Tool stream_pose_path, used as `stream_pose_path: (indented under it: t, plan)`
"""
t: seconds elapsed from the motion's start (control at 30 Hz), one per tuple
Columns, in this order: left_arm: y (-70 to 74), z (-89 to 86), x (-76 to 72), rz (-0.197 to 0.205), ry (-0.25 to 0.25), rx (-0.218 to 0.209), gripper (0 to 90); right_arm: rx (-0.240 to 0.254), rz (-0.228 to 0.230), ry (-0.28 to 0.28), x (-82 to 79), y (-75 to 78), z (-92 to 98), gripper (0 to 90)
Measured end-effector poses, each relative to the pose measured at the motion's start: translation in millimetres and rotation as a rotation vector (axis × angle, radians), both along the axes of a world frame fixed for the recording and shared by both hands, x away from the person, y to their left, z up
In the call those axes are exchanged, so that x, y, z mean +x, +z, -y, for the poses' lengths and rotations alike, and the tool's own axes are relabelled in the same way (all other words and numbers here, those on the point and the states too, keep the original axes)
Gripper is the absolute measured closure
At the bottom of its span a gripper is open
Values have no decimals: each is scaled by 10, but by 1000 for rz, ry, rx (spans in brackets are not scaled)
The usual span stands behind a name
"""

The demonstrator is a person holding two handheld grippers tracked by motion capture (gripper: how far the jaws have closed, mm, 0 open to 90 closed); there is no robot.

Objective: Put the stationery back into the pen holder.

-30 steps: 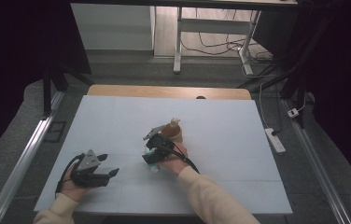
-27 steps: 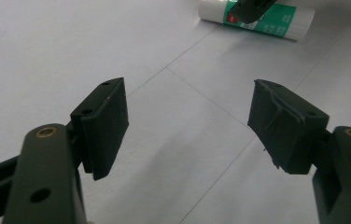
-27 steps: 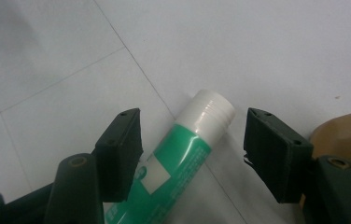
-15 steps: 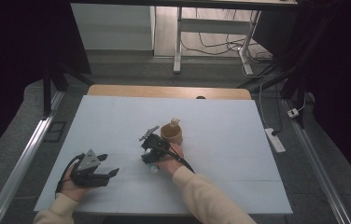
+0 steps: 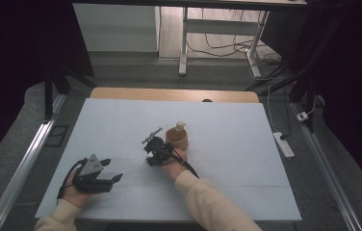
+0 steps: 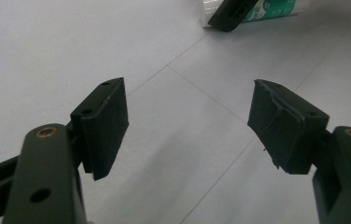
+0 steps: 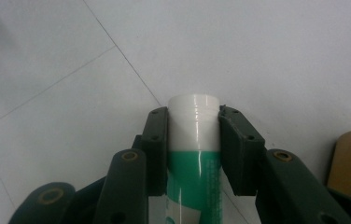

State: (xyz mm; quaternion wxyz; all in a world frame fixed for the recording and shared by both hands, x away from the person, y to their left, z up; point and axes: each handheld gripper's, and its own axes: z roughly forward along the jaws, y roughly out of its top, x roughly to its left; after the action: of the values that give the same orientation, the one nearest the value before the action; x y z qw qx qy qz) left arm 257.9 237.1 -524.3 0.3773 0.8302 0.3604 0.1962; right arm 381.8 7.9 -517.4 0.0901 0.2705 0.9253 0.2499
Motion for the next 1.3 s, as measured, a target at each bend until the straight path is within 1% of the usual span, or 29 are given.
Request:
stream_pose_path:
  t: [0.13,0.23,0.33,0.43,0.47,0.53,0.6,0.63,0.8,0.87,1.07,1.13,1.3]
  plan:
    - [-2,-2,1,0,0,0,281,5,-11,-5,5,2,13,647]
    - [-4,-7,4,0,1,-1,281,23,-27,6,-6,9,19,647]
    - [-3,-11,4,0,0,3,281,41,-21,23,-33,48,28,647]
    - [-4,-8,3,0,2,1,281,81,7,41,-72,139,69,647]
    - [-4,-8,3,0,2,0,281,81,7,41,-72,139,69,647]
    - [-6,-7,4,0,2,2,281,107,23,48,-84,198,108,647]
    - [-7,-5,5,-1,3,2,281,139,51,53,-97,293,174,648]
    - [-7,-5,5,-1,3,2,281,139,51,53,-97,293,174,648]
    - [-9,-2,5,-2,4,4,281,202,84,47,-103,429,297,648]
    - [-10,-1,6,-2,3,5,281,224,80,44,-105,473,345,648]
    - [-15,1,9,-5,5,5,281,287,106,42,-97,582,484,647]
    - [-16,2,9,-5,6,6,281,301,112,35,-99,616,522,647]
    - [-18,3,11,-6,6,6,281,353,144,28,-101,703,613,647]
